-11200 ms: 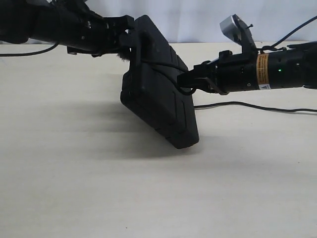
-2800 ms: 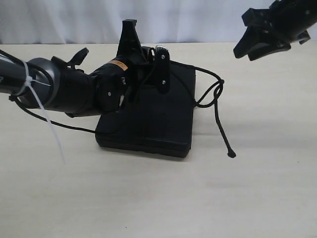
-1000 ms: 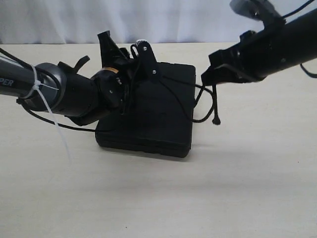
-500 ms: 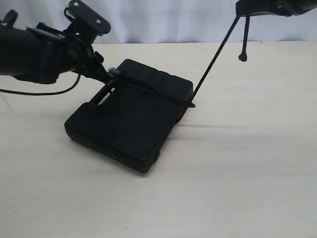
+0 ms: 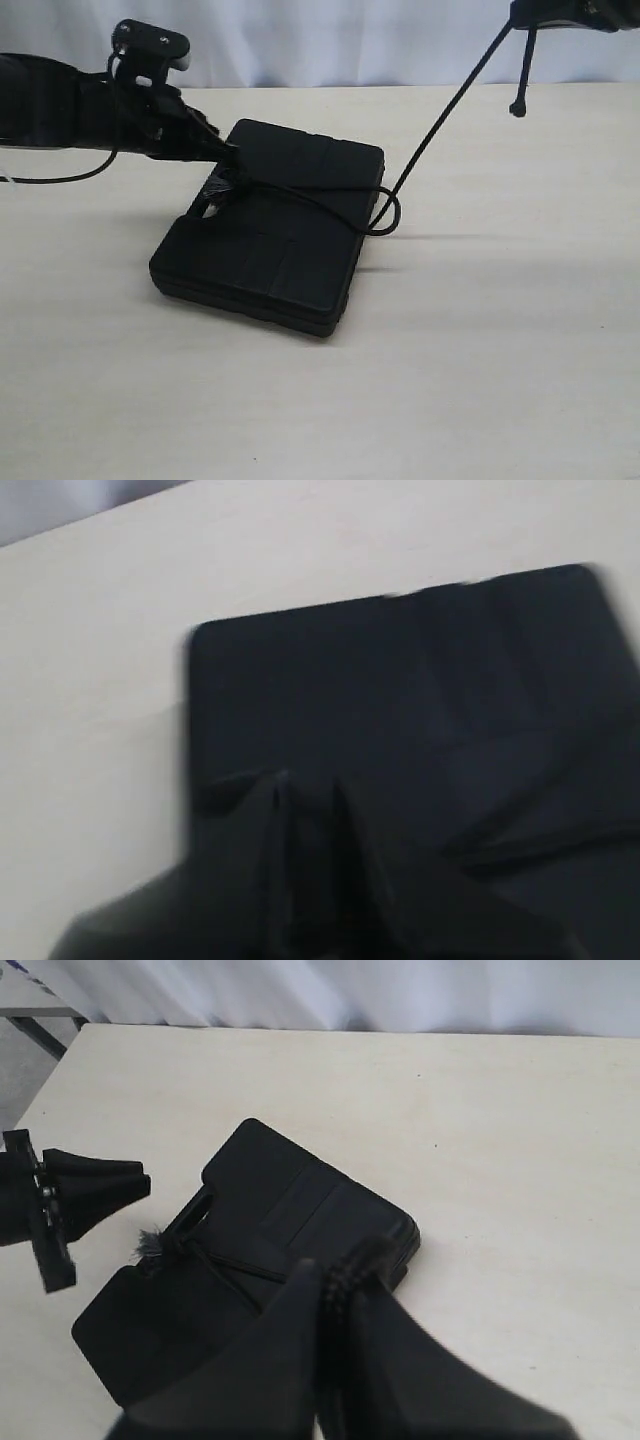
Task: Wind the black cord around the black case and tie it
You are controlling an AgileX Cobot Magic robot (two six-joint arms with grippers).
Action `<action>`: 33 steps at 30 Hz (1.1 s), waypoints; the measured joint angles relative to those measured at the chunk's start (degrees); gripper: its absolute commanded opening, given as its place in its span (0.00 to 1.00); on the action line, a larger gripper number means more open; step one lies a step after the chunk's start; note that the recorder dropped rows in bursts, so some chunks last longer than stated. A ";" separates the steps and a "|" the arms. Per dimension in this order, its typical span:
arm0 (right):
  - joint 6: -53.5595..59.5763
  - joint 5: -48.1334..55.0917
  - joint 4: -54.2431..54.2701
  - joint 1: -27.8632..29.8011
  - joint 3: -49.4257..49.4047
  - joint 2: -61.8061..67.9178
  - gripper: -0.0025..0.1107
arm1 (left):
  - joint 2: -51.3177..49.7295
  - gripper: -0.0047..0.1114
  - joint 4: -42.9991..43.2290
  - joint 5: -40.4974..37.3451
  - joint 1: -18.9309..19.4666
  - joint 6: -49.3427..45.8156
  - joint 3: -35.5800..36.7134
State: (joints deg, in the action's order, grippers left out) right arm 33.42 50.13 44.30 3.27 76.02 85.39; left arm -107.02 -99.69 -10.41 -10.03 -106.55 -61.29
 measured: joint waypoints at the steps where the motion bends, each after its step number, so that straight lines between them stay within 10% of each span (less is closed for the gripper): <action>1: 0.00 -0.09 0.00 0.00 0.00 0.38 0.06 | 0.00 0.17 0.69 -5.69 0.00 0.64 -0.12; 7: 0.64 -0.38 0.12 0.00 0.00 1.76 0.06 | 0.00 0.17 25.87 -35.89 -0.11 18.62 -8.57; 12: 1.15 -0.49 0.22 0.04 0.09 1.93 0.06 | -0.99 0.17 74.52 -34.44 -0.11 73.44 -19.36; 16: 1.29 -0.49 0.22 0.04 0.09 1.93 0.06 | -3.38 0.17 96.02 -34.32 0.14 97.57 -21.15; 33: 1.52 -0.26 0.22 0.25 0.09 1.93 0.06 | -6.56 0.24 97.94 -25.91 0.03 105.28 -21.42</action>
State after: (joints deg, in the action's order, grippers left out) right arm 34.94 49.87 44.52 3.52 76.11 87.32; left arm -113.58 -1.76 -36.32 -10.00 -1.27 -82.70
